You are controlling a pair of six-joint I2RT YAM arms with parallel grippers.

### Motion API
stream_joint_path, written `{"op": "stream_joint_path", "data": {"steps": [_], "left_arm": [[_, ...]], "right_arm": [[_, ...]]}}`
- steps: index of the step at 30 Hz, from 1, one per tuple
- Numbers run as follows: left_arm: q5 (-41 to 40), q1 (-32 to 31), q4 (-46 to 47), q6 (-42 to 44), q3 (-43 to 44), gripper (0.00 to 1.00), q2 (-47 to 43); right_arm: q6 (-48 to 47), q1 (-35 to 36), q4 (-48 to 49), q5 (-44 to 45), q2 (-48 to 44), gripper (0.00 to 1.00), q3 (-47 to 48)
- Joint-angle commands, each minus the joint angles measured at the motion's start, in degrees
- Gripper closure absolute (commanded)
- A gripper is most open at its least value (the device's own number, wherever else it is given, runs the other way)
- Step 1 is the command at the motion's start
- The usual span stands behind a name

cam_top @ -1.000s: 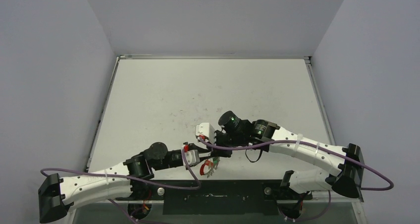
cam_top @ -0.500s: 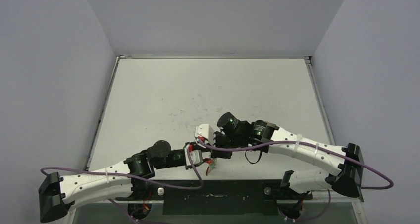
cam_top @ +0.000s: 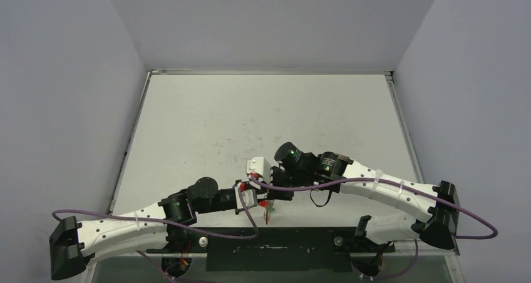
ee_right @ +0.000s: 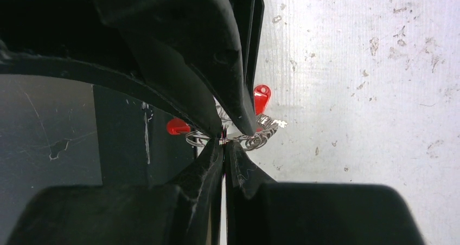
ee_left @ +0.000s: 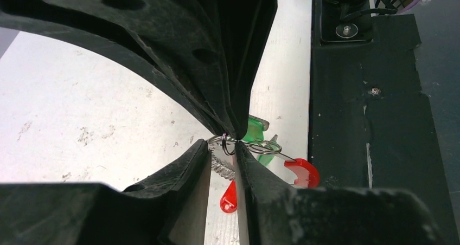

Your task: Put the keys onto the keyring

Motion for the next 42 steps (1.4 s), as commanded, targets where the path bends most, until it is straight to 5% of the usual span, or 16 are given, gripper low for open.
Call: {"op": "stream_joint_path", "data": {"steps": [1,6,12,15,17,20,23,26,33,42], "left_arm": [[0.9,0.0,3.4,0.2,2.0,0.78,0.8],[1.8,0.0,5.5,-0.3,1.6,0.79,1.8],[2.1,0.0,8.9,-1.6,-0.1,1.0,1.2],[2.2,0.0,10.5,-2.3,-0.9,1.0,0.6],[1.9,0.0,10.4,-2.5,-1.0,0.88,0.3],[1.8,0.0,11.0,-2.6,-1.0,0.84,0.3],[2.5,0.0,12.0,-2.7,-1.2,0.97,0.7],[3.6,0.0,12.4,-2.9,-1.6,1.0,1.0],[2.5,0.0,15.6,-5.1,-4.5,1.0,-0.6],[1.7,0.0,24.9,-8.7,-9.4,1.0,-2.1]], "right_arm": [[0.7,1.0,2.9,-0.9,-0.6,1.0,3.4],[0.8,1.0,3.3,-0.9,-0.2,1.0,3.3],[0.8,1.1,4.3,-0.8,-0.7,1.0,2.3],[0.9,1.1,5.0,-0.6,-1.1,1.0,1.7],[1.0,1.0,5.1,-0.6,-1.1,1.0,1.7],[1.1,1.0,5.3,-0.6,-1.1,1.0,1.6],[1.1,1.1,5.5,-0.6,-1.0,1.0,1.5],[1.3,0.9,6.0,-0.4,-1.2,0.99,0.9],[4.8,-1.9,12.4,-1.9,-5.8,0.55,-3.2],[5.7,-8.3,18.4,-11.8,-11.7,0.5,-11.1]]}}
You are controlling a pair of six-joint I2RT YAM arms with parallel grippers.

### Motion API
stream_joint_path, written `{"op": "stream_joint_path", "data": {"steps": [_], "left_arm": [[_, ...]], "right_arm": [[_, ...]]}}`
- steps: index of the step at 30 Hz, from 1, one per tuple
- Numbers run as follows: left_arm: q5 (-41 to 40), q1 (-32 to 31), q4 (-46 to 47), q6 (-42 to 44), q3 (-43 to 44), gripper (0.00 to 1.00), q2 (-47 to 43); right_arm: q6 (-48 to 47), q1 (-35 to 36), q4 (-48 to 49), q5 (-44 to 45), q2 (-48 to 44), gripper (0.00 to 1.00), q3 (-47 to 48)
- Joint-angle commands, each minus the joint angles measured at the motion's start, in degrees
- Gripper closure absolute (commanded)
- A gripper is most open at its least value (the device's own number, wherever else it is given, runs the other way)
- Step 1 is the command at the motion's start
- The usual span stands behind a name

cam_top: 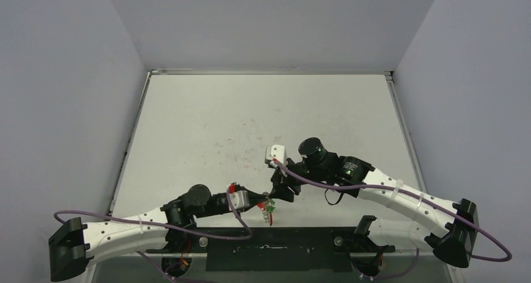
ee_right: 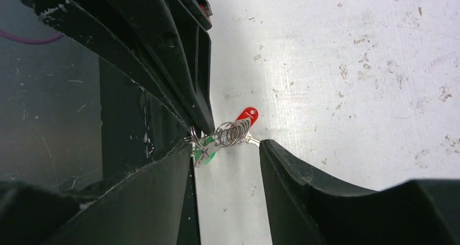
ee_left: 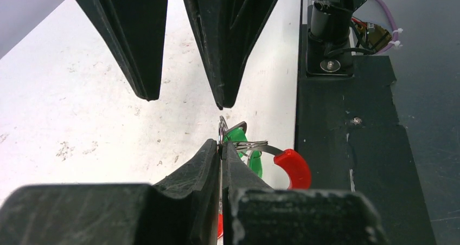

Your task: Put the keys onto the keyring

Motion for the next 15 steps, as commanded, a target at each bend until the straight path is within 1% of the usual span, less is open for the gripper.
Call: {"op": "stream_joint_path", "data": {"steps": [1,4,9,13,15], "left_arm": [[0.0,0.0,10.3,-2.5,-1.4,1.0,-1.1],[-0.5,0.0,11.1,-2.7,-2.0,1.0,-1.8],[-0.9,0.0,9.8,-2.4,-1.9,1.0,-3.1],[-0.9,0.0,9.4,-2.1,-1.8,1.0,-3.6],[-1.0,0.0,9.2,-2.0,-1.6,1.0,-3.5]], "right_arm": [[0.7,-1.9,5.3,-6.2,-2.0,0.51,-2.4],[0.2,-2.8,5.4,-7.9,-2.3,0.53,-3.6],[-0.5,-3.3,5.4,-9.9,-2.2,0.56,-4.9],[-0.3,-3.3,6.3,-10.6,-1.3,0.65,-5.6],[-0.1,-3.3,6.8,-11.1,-0.6,0.7,-5.8]]}}
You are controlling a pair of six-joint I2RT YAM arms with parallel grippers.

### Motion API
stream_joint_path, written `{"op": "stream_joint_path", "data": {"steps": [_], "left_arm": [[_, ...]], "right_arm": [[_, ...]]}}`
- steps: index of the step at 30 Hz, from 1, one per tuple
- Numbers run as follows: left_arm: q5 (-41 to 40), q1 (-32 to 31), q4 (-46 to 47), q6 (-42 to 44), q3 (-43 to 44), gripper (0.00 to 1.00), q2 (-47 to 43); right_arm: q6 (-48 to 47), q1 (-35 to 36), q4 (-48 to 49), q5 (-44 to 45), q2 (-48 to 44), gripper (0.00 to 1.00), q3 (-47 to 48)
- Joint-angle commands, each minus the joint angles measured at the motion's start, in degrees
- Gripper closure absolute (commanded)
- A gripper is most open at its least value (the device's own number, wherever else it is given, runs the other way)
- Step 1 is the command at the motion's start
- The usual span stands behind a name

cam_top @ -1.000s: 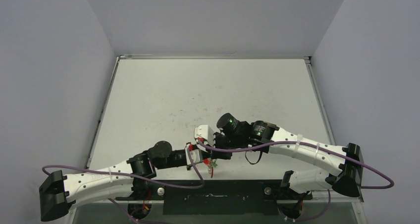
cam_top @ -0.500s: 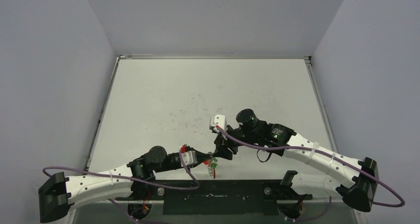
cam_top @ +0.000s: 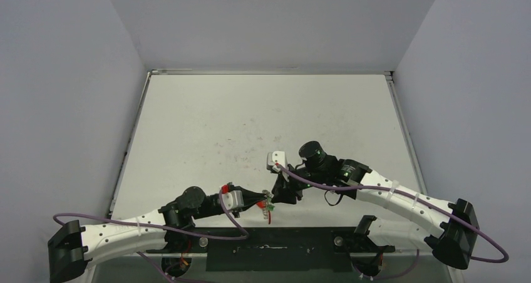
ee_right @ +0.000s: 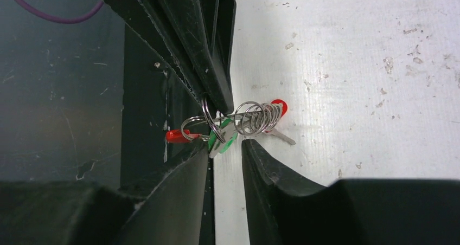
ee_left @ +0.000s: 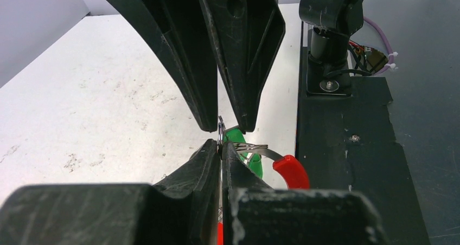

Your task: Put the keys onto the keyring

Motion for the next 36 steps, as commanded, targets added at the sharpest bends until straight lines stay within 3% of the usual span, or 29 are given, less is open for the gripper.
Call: {"op": "stream_joint_path", "data": {"steps": [1,6,10,27,32,36], "left_arm": [[-0.5,0.0,4.1,-0.2,0.9,1.0,-0.6],[-0.5,0.0,3.4,0.3,1.2,1.0,-0.9],[-0.7,0.0,2.8,0.5,1.4,1.0,-1.4],[-1.7,0.0,1.7,1.2,1.6,1.0,-3.0],[-3.4,0.0,-0.8,1.3,2.1,1.0,-3.9],[-8.5,0.0,-6.9,0.5,4.9,1.0,-3.2]], "right_arm": [[0.1,-0.4,4.1,-2.9,0.7,0.72,0.0],[-0.4,-0.4,3.1,-2.4,1.8,0.83,0.2],[0.3,-0.4,3.0,-1.7,1.7,1.0,-0.3],[4.1,-0.4,4.5,2.5,2.2,0.99,-1.5],[4.7,-0.5,6.3,8.2,-2.8,0.54,-2.1],[6.2,-1.2,8.4,13.7,-7.2,0.31,-3.2]]}}
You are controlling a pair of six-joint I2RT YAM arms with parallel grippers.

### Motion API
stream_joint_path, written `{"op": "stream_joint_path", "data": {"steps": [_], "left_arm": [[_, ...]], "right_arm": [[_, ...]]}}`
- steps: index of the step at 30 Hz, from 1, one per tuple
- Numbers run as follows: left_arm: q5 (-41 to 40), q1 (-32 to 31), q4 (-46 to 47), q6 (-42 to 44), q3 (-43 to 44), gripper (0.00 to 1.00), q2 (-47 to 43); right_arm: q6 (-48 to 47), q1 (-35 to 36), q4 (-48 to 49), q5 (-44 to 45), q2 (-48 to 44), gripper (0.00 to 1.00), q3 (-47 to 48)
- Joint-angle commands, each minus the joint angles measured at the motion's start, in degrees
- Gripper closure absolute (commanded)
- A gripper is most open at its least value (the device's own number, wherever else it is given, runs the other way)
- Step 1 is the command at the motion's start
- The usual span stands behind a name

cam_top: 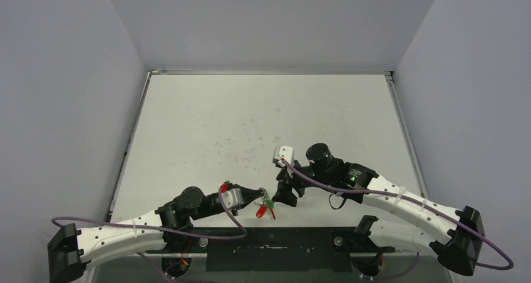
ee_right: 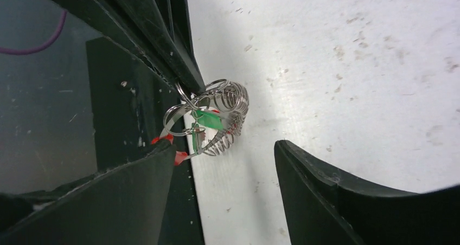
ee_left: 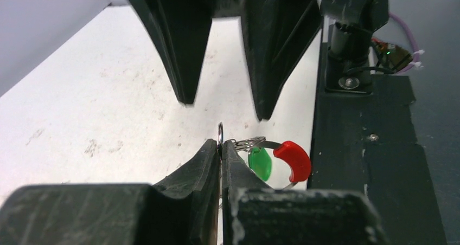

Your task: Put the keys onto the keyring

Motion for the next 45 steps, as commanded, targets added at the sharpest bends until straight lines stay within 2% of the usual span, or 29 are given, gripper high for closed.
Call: {"op": "stream_joint_path", "data": {"steps": [1,4,7,11,15,23,27,29,30,31,33,37,38,41,45], "left_arm": [[-6.7,0.0,-4.3,-1.0,5.5,1.0,0.6],[-12.4,0.1,-5.2,-2.4,7.7,1.0,3.8],[-19.3,0.3,-5.3,-4.8,10.7,1.0,9.4],[-26.4,3.5,-8.4,-9.6,17.6,1.0,20.0],[-20.8,12.9,-10.1,-15.5,23.4,1.0,28.7],[-12.7,25.2,-7.8,-15.2,33.8,1.0,44.3],[-9.6,31.0,-6.7,-14.8,38.1,0.84,50.9],[-7.7,34.1,-7.4,-15.2,40.4,0.67,53.1],[-6.4,36.0,-7.5,-15.8,40.9,0.5,53.9],[-6.2,37.7,-7.7,-16.8,41.3,0.4,54.5],[-5.9,41.3,-8.2,-18.3,41.1,0.29,54.7],[-3.5,49.3,-7.4,-19.0,36.3,0.18,50.6],[-4.4,51.4,-7.4,-19.1,34.4,0.11,48.5],[-10.0,56.3,-8.8,-18.7,28.3,0.07,41.3],[-22.3,57.2,-10.5,-14.6,20.1,0.03,32.7]], "right_arm": [[2.3,-0.9,5.7,8.7,-6.2,0.24,-1.1],[3.5,-1.8,8.1,13.0,-9.3,0.11,-2.9],[6.5,-3.2,10.0,17.9,-11.7,0.02,-4.9],[8.5,-7.1,11.5,23.4,-13.0,0.0,-6.7],[10.8,-13.1,13.0,25.4,-13.0,0.0,-8.3],[16.7,-28.6,18.7,33.8,-12.8,0.0,-14.6],[15.4,-33.4,22.7,43.9,-12.4,0.0,-17.8],[13.0,-34.1,25.9,47.7,-11.5,0.0,-19.2],[11.8,-34.3,28.5,49.4,-10.6,0.0,-20.4],[10.7,-34.5,31.3,50.9,-9.6,0.0,-21.6],[9.3,-35.1,36.5,53.1,-6.5,0.0,-23.5],[7.9,-36.8,48.7,56.9,1.1,0.0,-26.2],[8.2,-37.7,51.8,57.2,3.3,0.0,-27.0],[9.2,-40.2,56.9,57.1,9.6,0.0,-27.5],[9.1,-41.0,61.3,57.7,15.8,0.0,-26.4]]}}
